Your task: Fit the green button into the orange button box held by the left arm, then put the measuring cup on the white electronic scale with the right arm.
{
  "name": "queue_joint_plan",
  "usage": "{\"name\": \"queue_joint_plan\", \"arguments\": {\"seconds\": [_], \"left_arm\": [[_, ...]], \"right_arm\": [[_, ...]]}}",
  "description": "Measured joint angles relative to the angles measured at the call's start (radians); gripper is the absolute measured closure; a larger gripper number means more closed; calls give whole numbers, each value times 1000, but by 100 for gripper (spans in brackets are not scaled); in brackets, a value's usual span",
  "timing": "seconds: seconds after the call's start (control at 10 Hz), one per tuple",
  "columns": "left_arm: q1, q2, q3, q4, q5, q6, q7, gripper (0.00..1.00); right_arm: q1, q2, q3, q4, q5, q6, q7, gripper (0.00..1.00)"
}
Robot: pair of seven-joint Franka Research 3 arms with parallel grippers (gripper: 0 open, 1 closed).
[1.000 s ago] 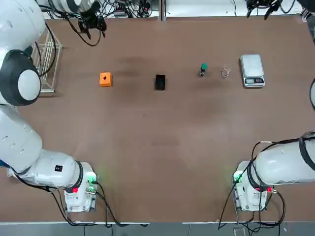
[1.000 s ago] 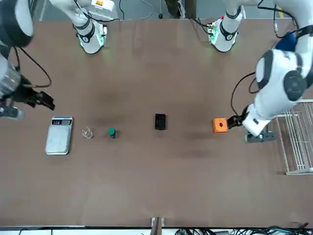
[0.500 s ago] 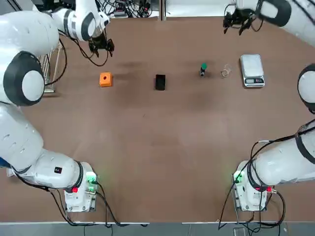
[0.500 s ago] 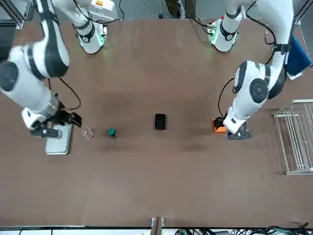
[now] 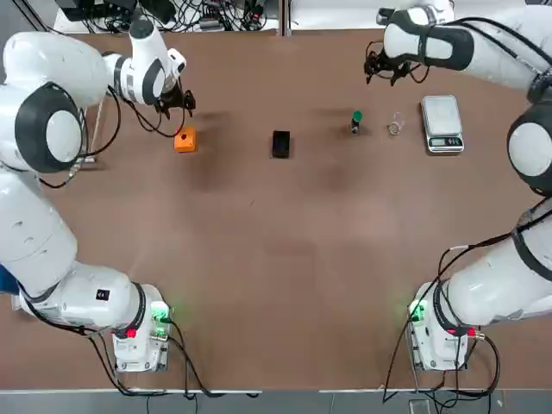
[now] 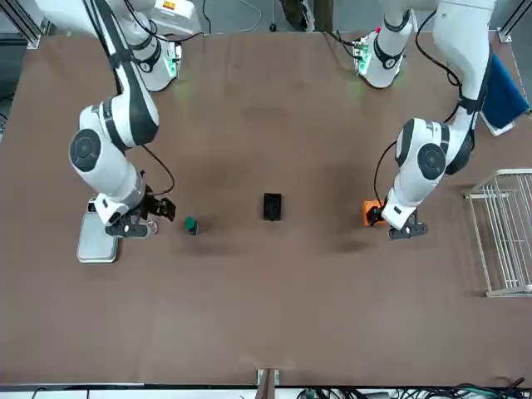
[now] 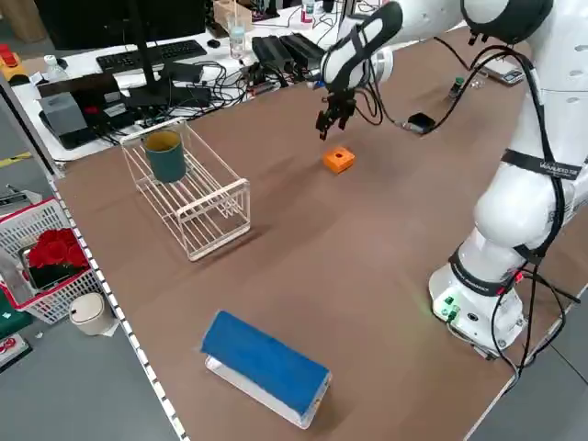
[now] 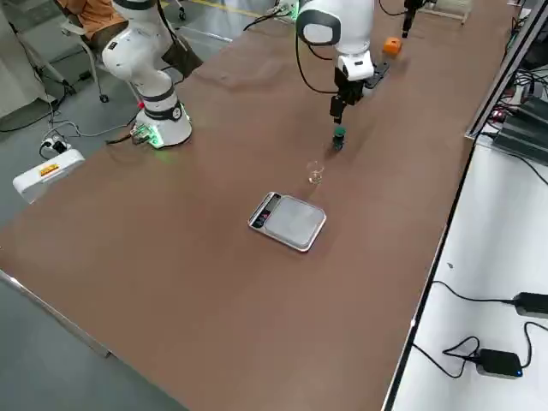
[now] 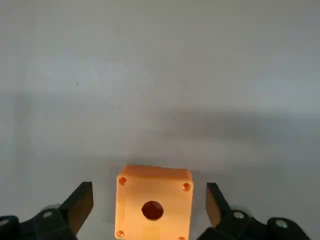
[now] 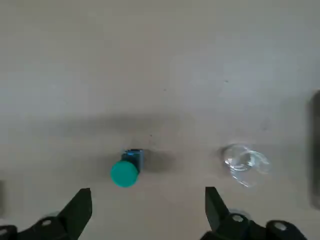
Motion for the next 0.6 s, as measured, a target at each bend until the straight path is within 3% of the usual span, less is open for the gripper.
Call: {"name": "queue_joint_plan", "arguments": {"seconds": [0.6], "left_arm": [[0,17,-3,-53,0,56,-3,0]], "right_arm": [[44,119,2,-17,-11,128,16,0]]}}
